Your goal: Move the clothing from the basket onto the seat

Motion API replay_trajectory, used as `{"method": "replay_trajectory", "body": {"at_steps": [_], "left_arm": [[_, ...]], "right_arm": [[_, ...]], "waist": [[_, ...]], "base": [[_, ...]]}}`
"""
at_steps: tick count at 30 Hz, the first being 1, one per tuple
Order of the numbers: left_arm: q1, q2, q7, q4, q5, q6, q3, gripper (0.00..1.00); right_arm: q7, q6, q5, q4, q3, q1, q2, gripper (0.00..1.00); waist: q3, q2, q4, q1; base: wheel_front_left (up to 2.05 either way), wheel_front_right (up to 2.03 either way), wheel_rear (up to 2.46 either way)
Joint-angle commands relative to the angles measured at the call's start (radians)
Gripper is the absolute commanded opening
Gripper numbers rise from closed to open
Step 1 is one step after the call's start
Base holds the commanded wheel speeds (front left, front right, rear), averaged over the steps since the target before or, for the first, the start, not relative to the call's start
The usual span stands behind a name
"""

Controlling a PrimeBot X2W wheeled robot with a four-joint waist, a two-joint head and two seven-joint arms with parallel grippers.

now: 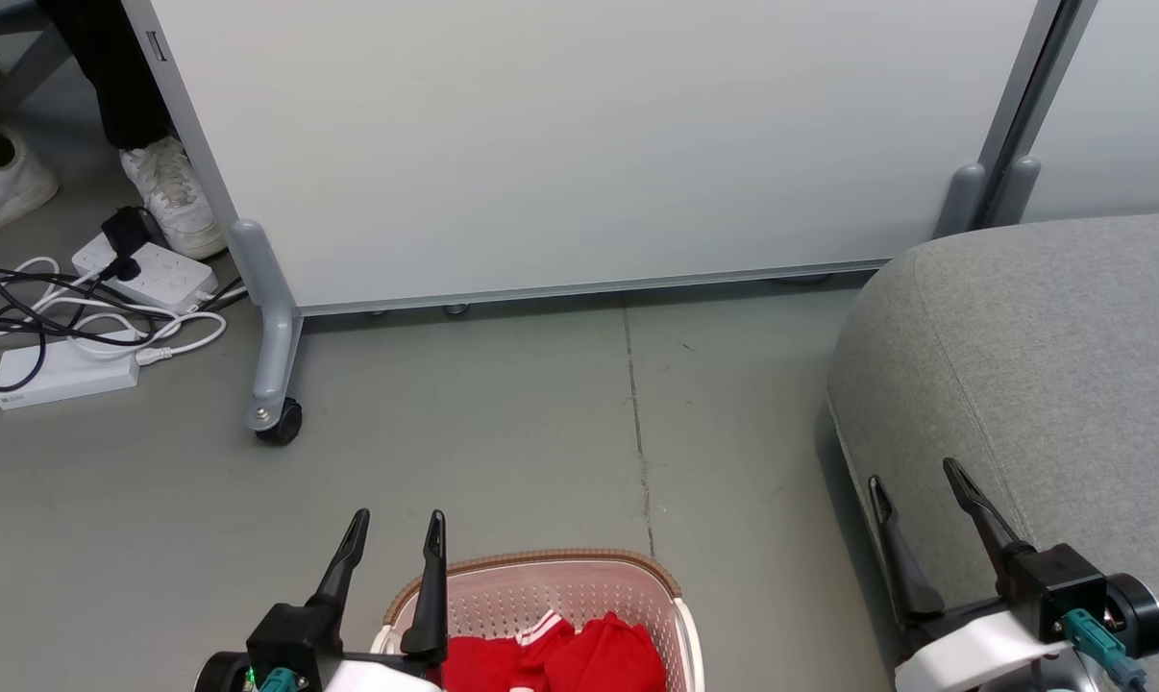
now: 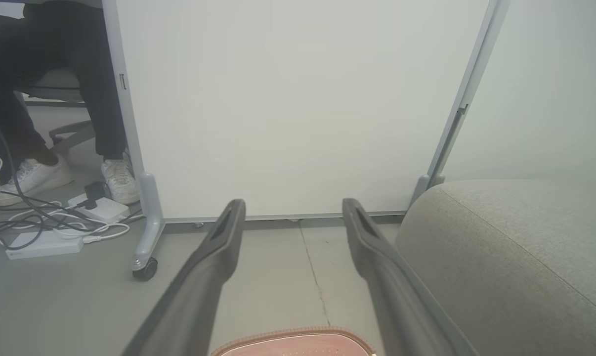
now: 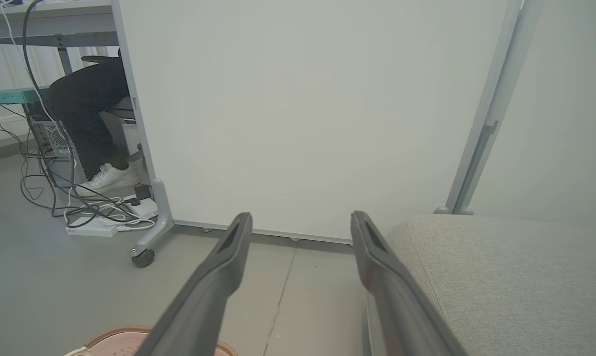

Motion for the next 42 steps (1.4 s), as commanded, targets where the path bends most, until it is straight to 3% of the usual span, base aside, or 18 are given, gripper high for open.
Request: {"method": "replay_trajectory", "body": {"at_steps": [1, 12, 20, 29, 34, 42], "left_arm": [[0.003, 0.005, -0.005, 0.003, 0.003, -0.001, 0.004, 1.00], [-0.003, 0.004, -0.004, 0.105, 0.016, 0.005, -0.028, 1.00], [-0.054, 0.006, -0.003, 0.301, 0.109, 0.011, -0.122, 1.00], [-0.232, 0.006, -0.003, 0.545, 0.229, 0.038, -0.192, 1.00], [-0.382, 0.034, -0.003, 0.709, 0.301, 0.034, -0.237, 1.00], [-0.646, 0.068, 0.020, 1.006, 0.398, -0.063, -0.341, 1.00]], "right_arm": [[-0.007, 0.002, 0.007, 0.000, 0.002, -0.006, -0.002, 1.00], [-0.007, 0.002, -0.001, 0.002, 0.002, -0.008, -0.002, 1.00], [-0.007, 0.002, -0.004, 0.009, 0.000, -0.008, -0.003, 1.00], [-0.006, 0.002, -0.004, -0.025, -0.010, -0.070, -0.014, 1.00], [-0.006, 0.002, 0.008, -0.051, -0.030, -0.125, -0.020, 1.00], [-0.006, 0.002, -0.002, -0.069, -0.025, -0.214, -0.018, 1.00]], "waist": [[0.000, 0.0000, 0.000, 0.0000], [0.014, 0.0000, -0.010, 0.0000], [0.073, 0.0000, -0.040, 0.0000], [0.300, 0.0000, -0.085, 0.0000], [0.455, 0.0000, -0.109, 0.0000], [0.658, 0.0000, -0.151, 0.0000]], "base": [[0.00, 0.00, 0.00], [0.00, 0.00, 0.00], [0.00, 0.00, 0.00], [0.00, 0.00, 0.00], [0.00, 0.00, 0.00], [0.00, 0.00, 0.00]]}}
